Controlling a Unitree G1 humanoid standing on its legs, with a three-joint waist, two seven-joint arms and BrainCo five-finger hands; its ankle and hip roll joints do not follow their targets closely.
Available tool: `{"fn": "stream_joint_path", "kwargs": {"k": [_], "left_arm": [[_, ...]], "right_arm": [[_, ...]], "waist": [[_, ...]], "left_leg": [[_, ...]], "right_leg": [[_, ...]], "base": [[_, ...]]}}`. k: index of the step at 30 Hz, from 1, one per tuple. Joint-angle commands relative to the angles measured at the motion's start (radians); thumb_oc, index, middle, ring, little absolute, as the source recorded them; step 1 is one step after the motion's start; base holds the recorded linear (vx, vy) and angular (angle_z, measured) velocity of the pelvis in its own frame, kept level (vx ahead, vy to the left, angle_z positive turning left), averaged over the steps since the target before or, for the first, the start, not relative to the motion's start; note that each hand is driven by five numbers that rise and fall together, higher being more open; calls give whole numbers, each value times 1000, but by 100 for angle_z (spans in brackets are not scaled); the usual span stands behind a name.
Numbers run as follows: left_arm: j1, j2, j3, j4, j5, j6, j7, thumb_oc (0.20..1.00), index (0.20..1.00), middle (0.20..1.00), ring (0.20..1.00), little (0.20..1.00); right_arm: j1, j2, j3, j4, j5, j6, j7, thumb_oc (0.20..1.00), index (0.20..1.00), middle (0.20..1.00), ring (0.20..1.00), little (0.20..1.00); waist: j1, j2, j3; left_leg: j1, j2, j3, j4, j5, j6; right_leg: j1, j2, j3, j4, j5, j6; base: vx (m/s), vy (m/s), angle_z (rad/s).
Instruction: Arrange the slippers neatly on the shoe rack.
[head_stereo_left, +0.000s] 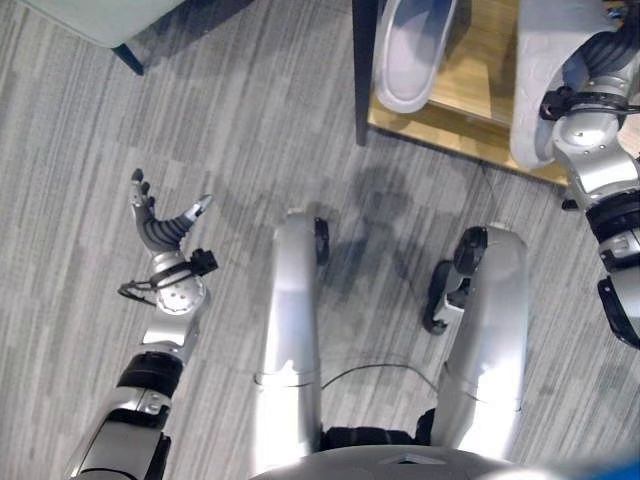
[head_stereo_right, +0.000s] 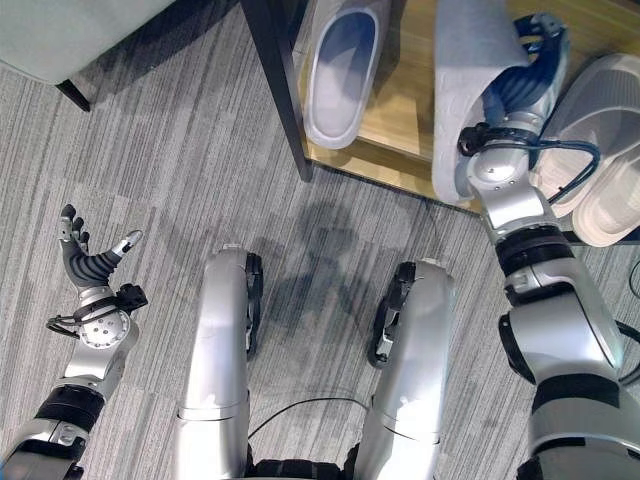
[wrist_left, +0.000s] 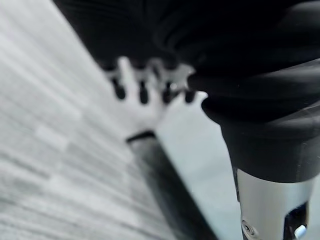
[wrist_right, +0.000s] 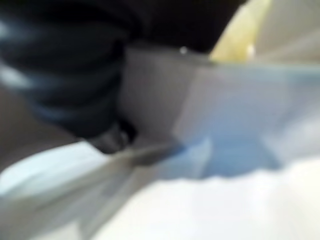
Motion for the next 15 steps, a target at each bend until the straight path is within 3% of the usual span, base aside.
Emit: {"fn": "stream_joint_path", "kwargs": {"k": [1,9,15], "left_arm": [[-39,-4,1,5,-10,-36,-6,1000,1000,1000,1000,1000],[-58,-1,-62,4,-18,-36,-44,1000,1000,1000,1000,1000],[-22,14,-97,-89,6,-41,-59,1000,1000,1000,1000,1000]], "right_arm": [[-103,34,-14,34,1,-21,-3,200,200,200,200,200],[-198,54,54,181,55,-7,38,200,200,200,200,200],[-276,60,91,346,97,7,58,200,200,200,200,200]], "waist": [[28,-40,-19],[43,-27,-19],[64,-15,-19]], "left_leg": [[-16,-21,-48,19,36,24],[-16,-16,-48,31,32,25],[-16,-12,-39,22,31,24]], "right_leg": [[18,-25,53,96,4,-62],[18,-30,46,88,13,-55],[18,-37,57,96,11,-59]], "base": [[-26,-42,1],[0,0,0],[-9,28,2]]}}
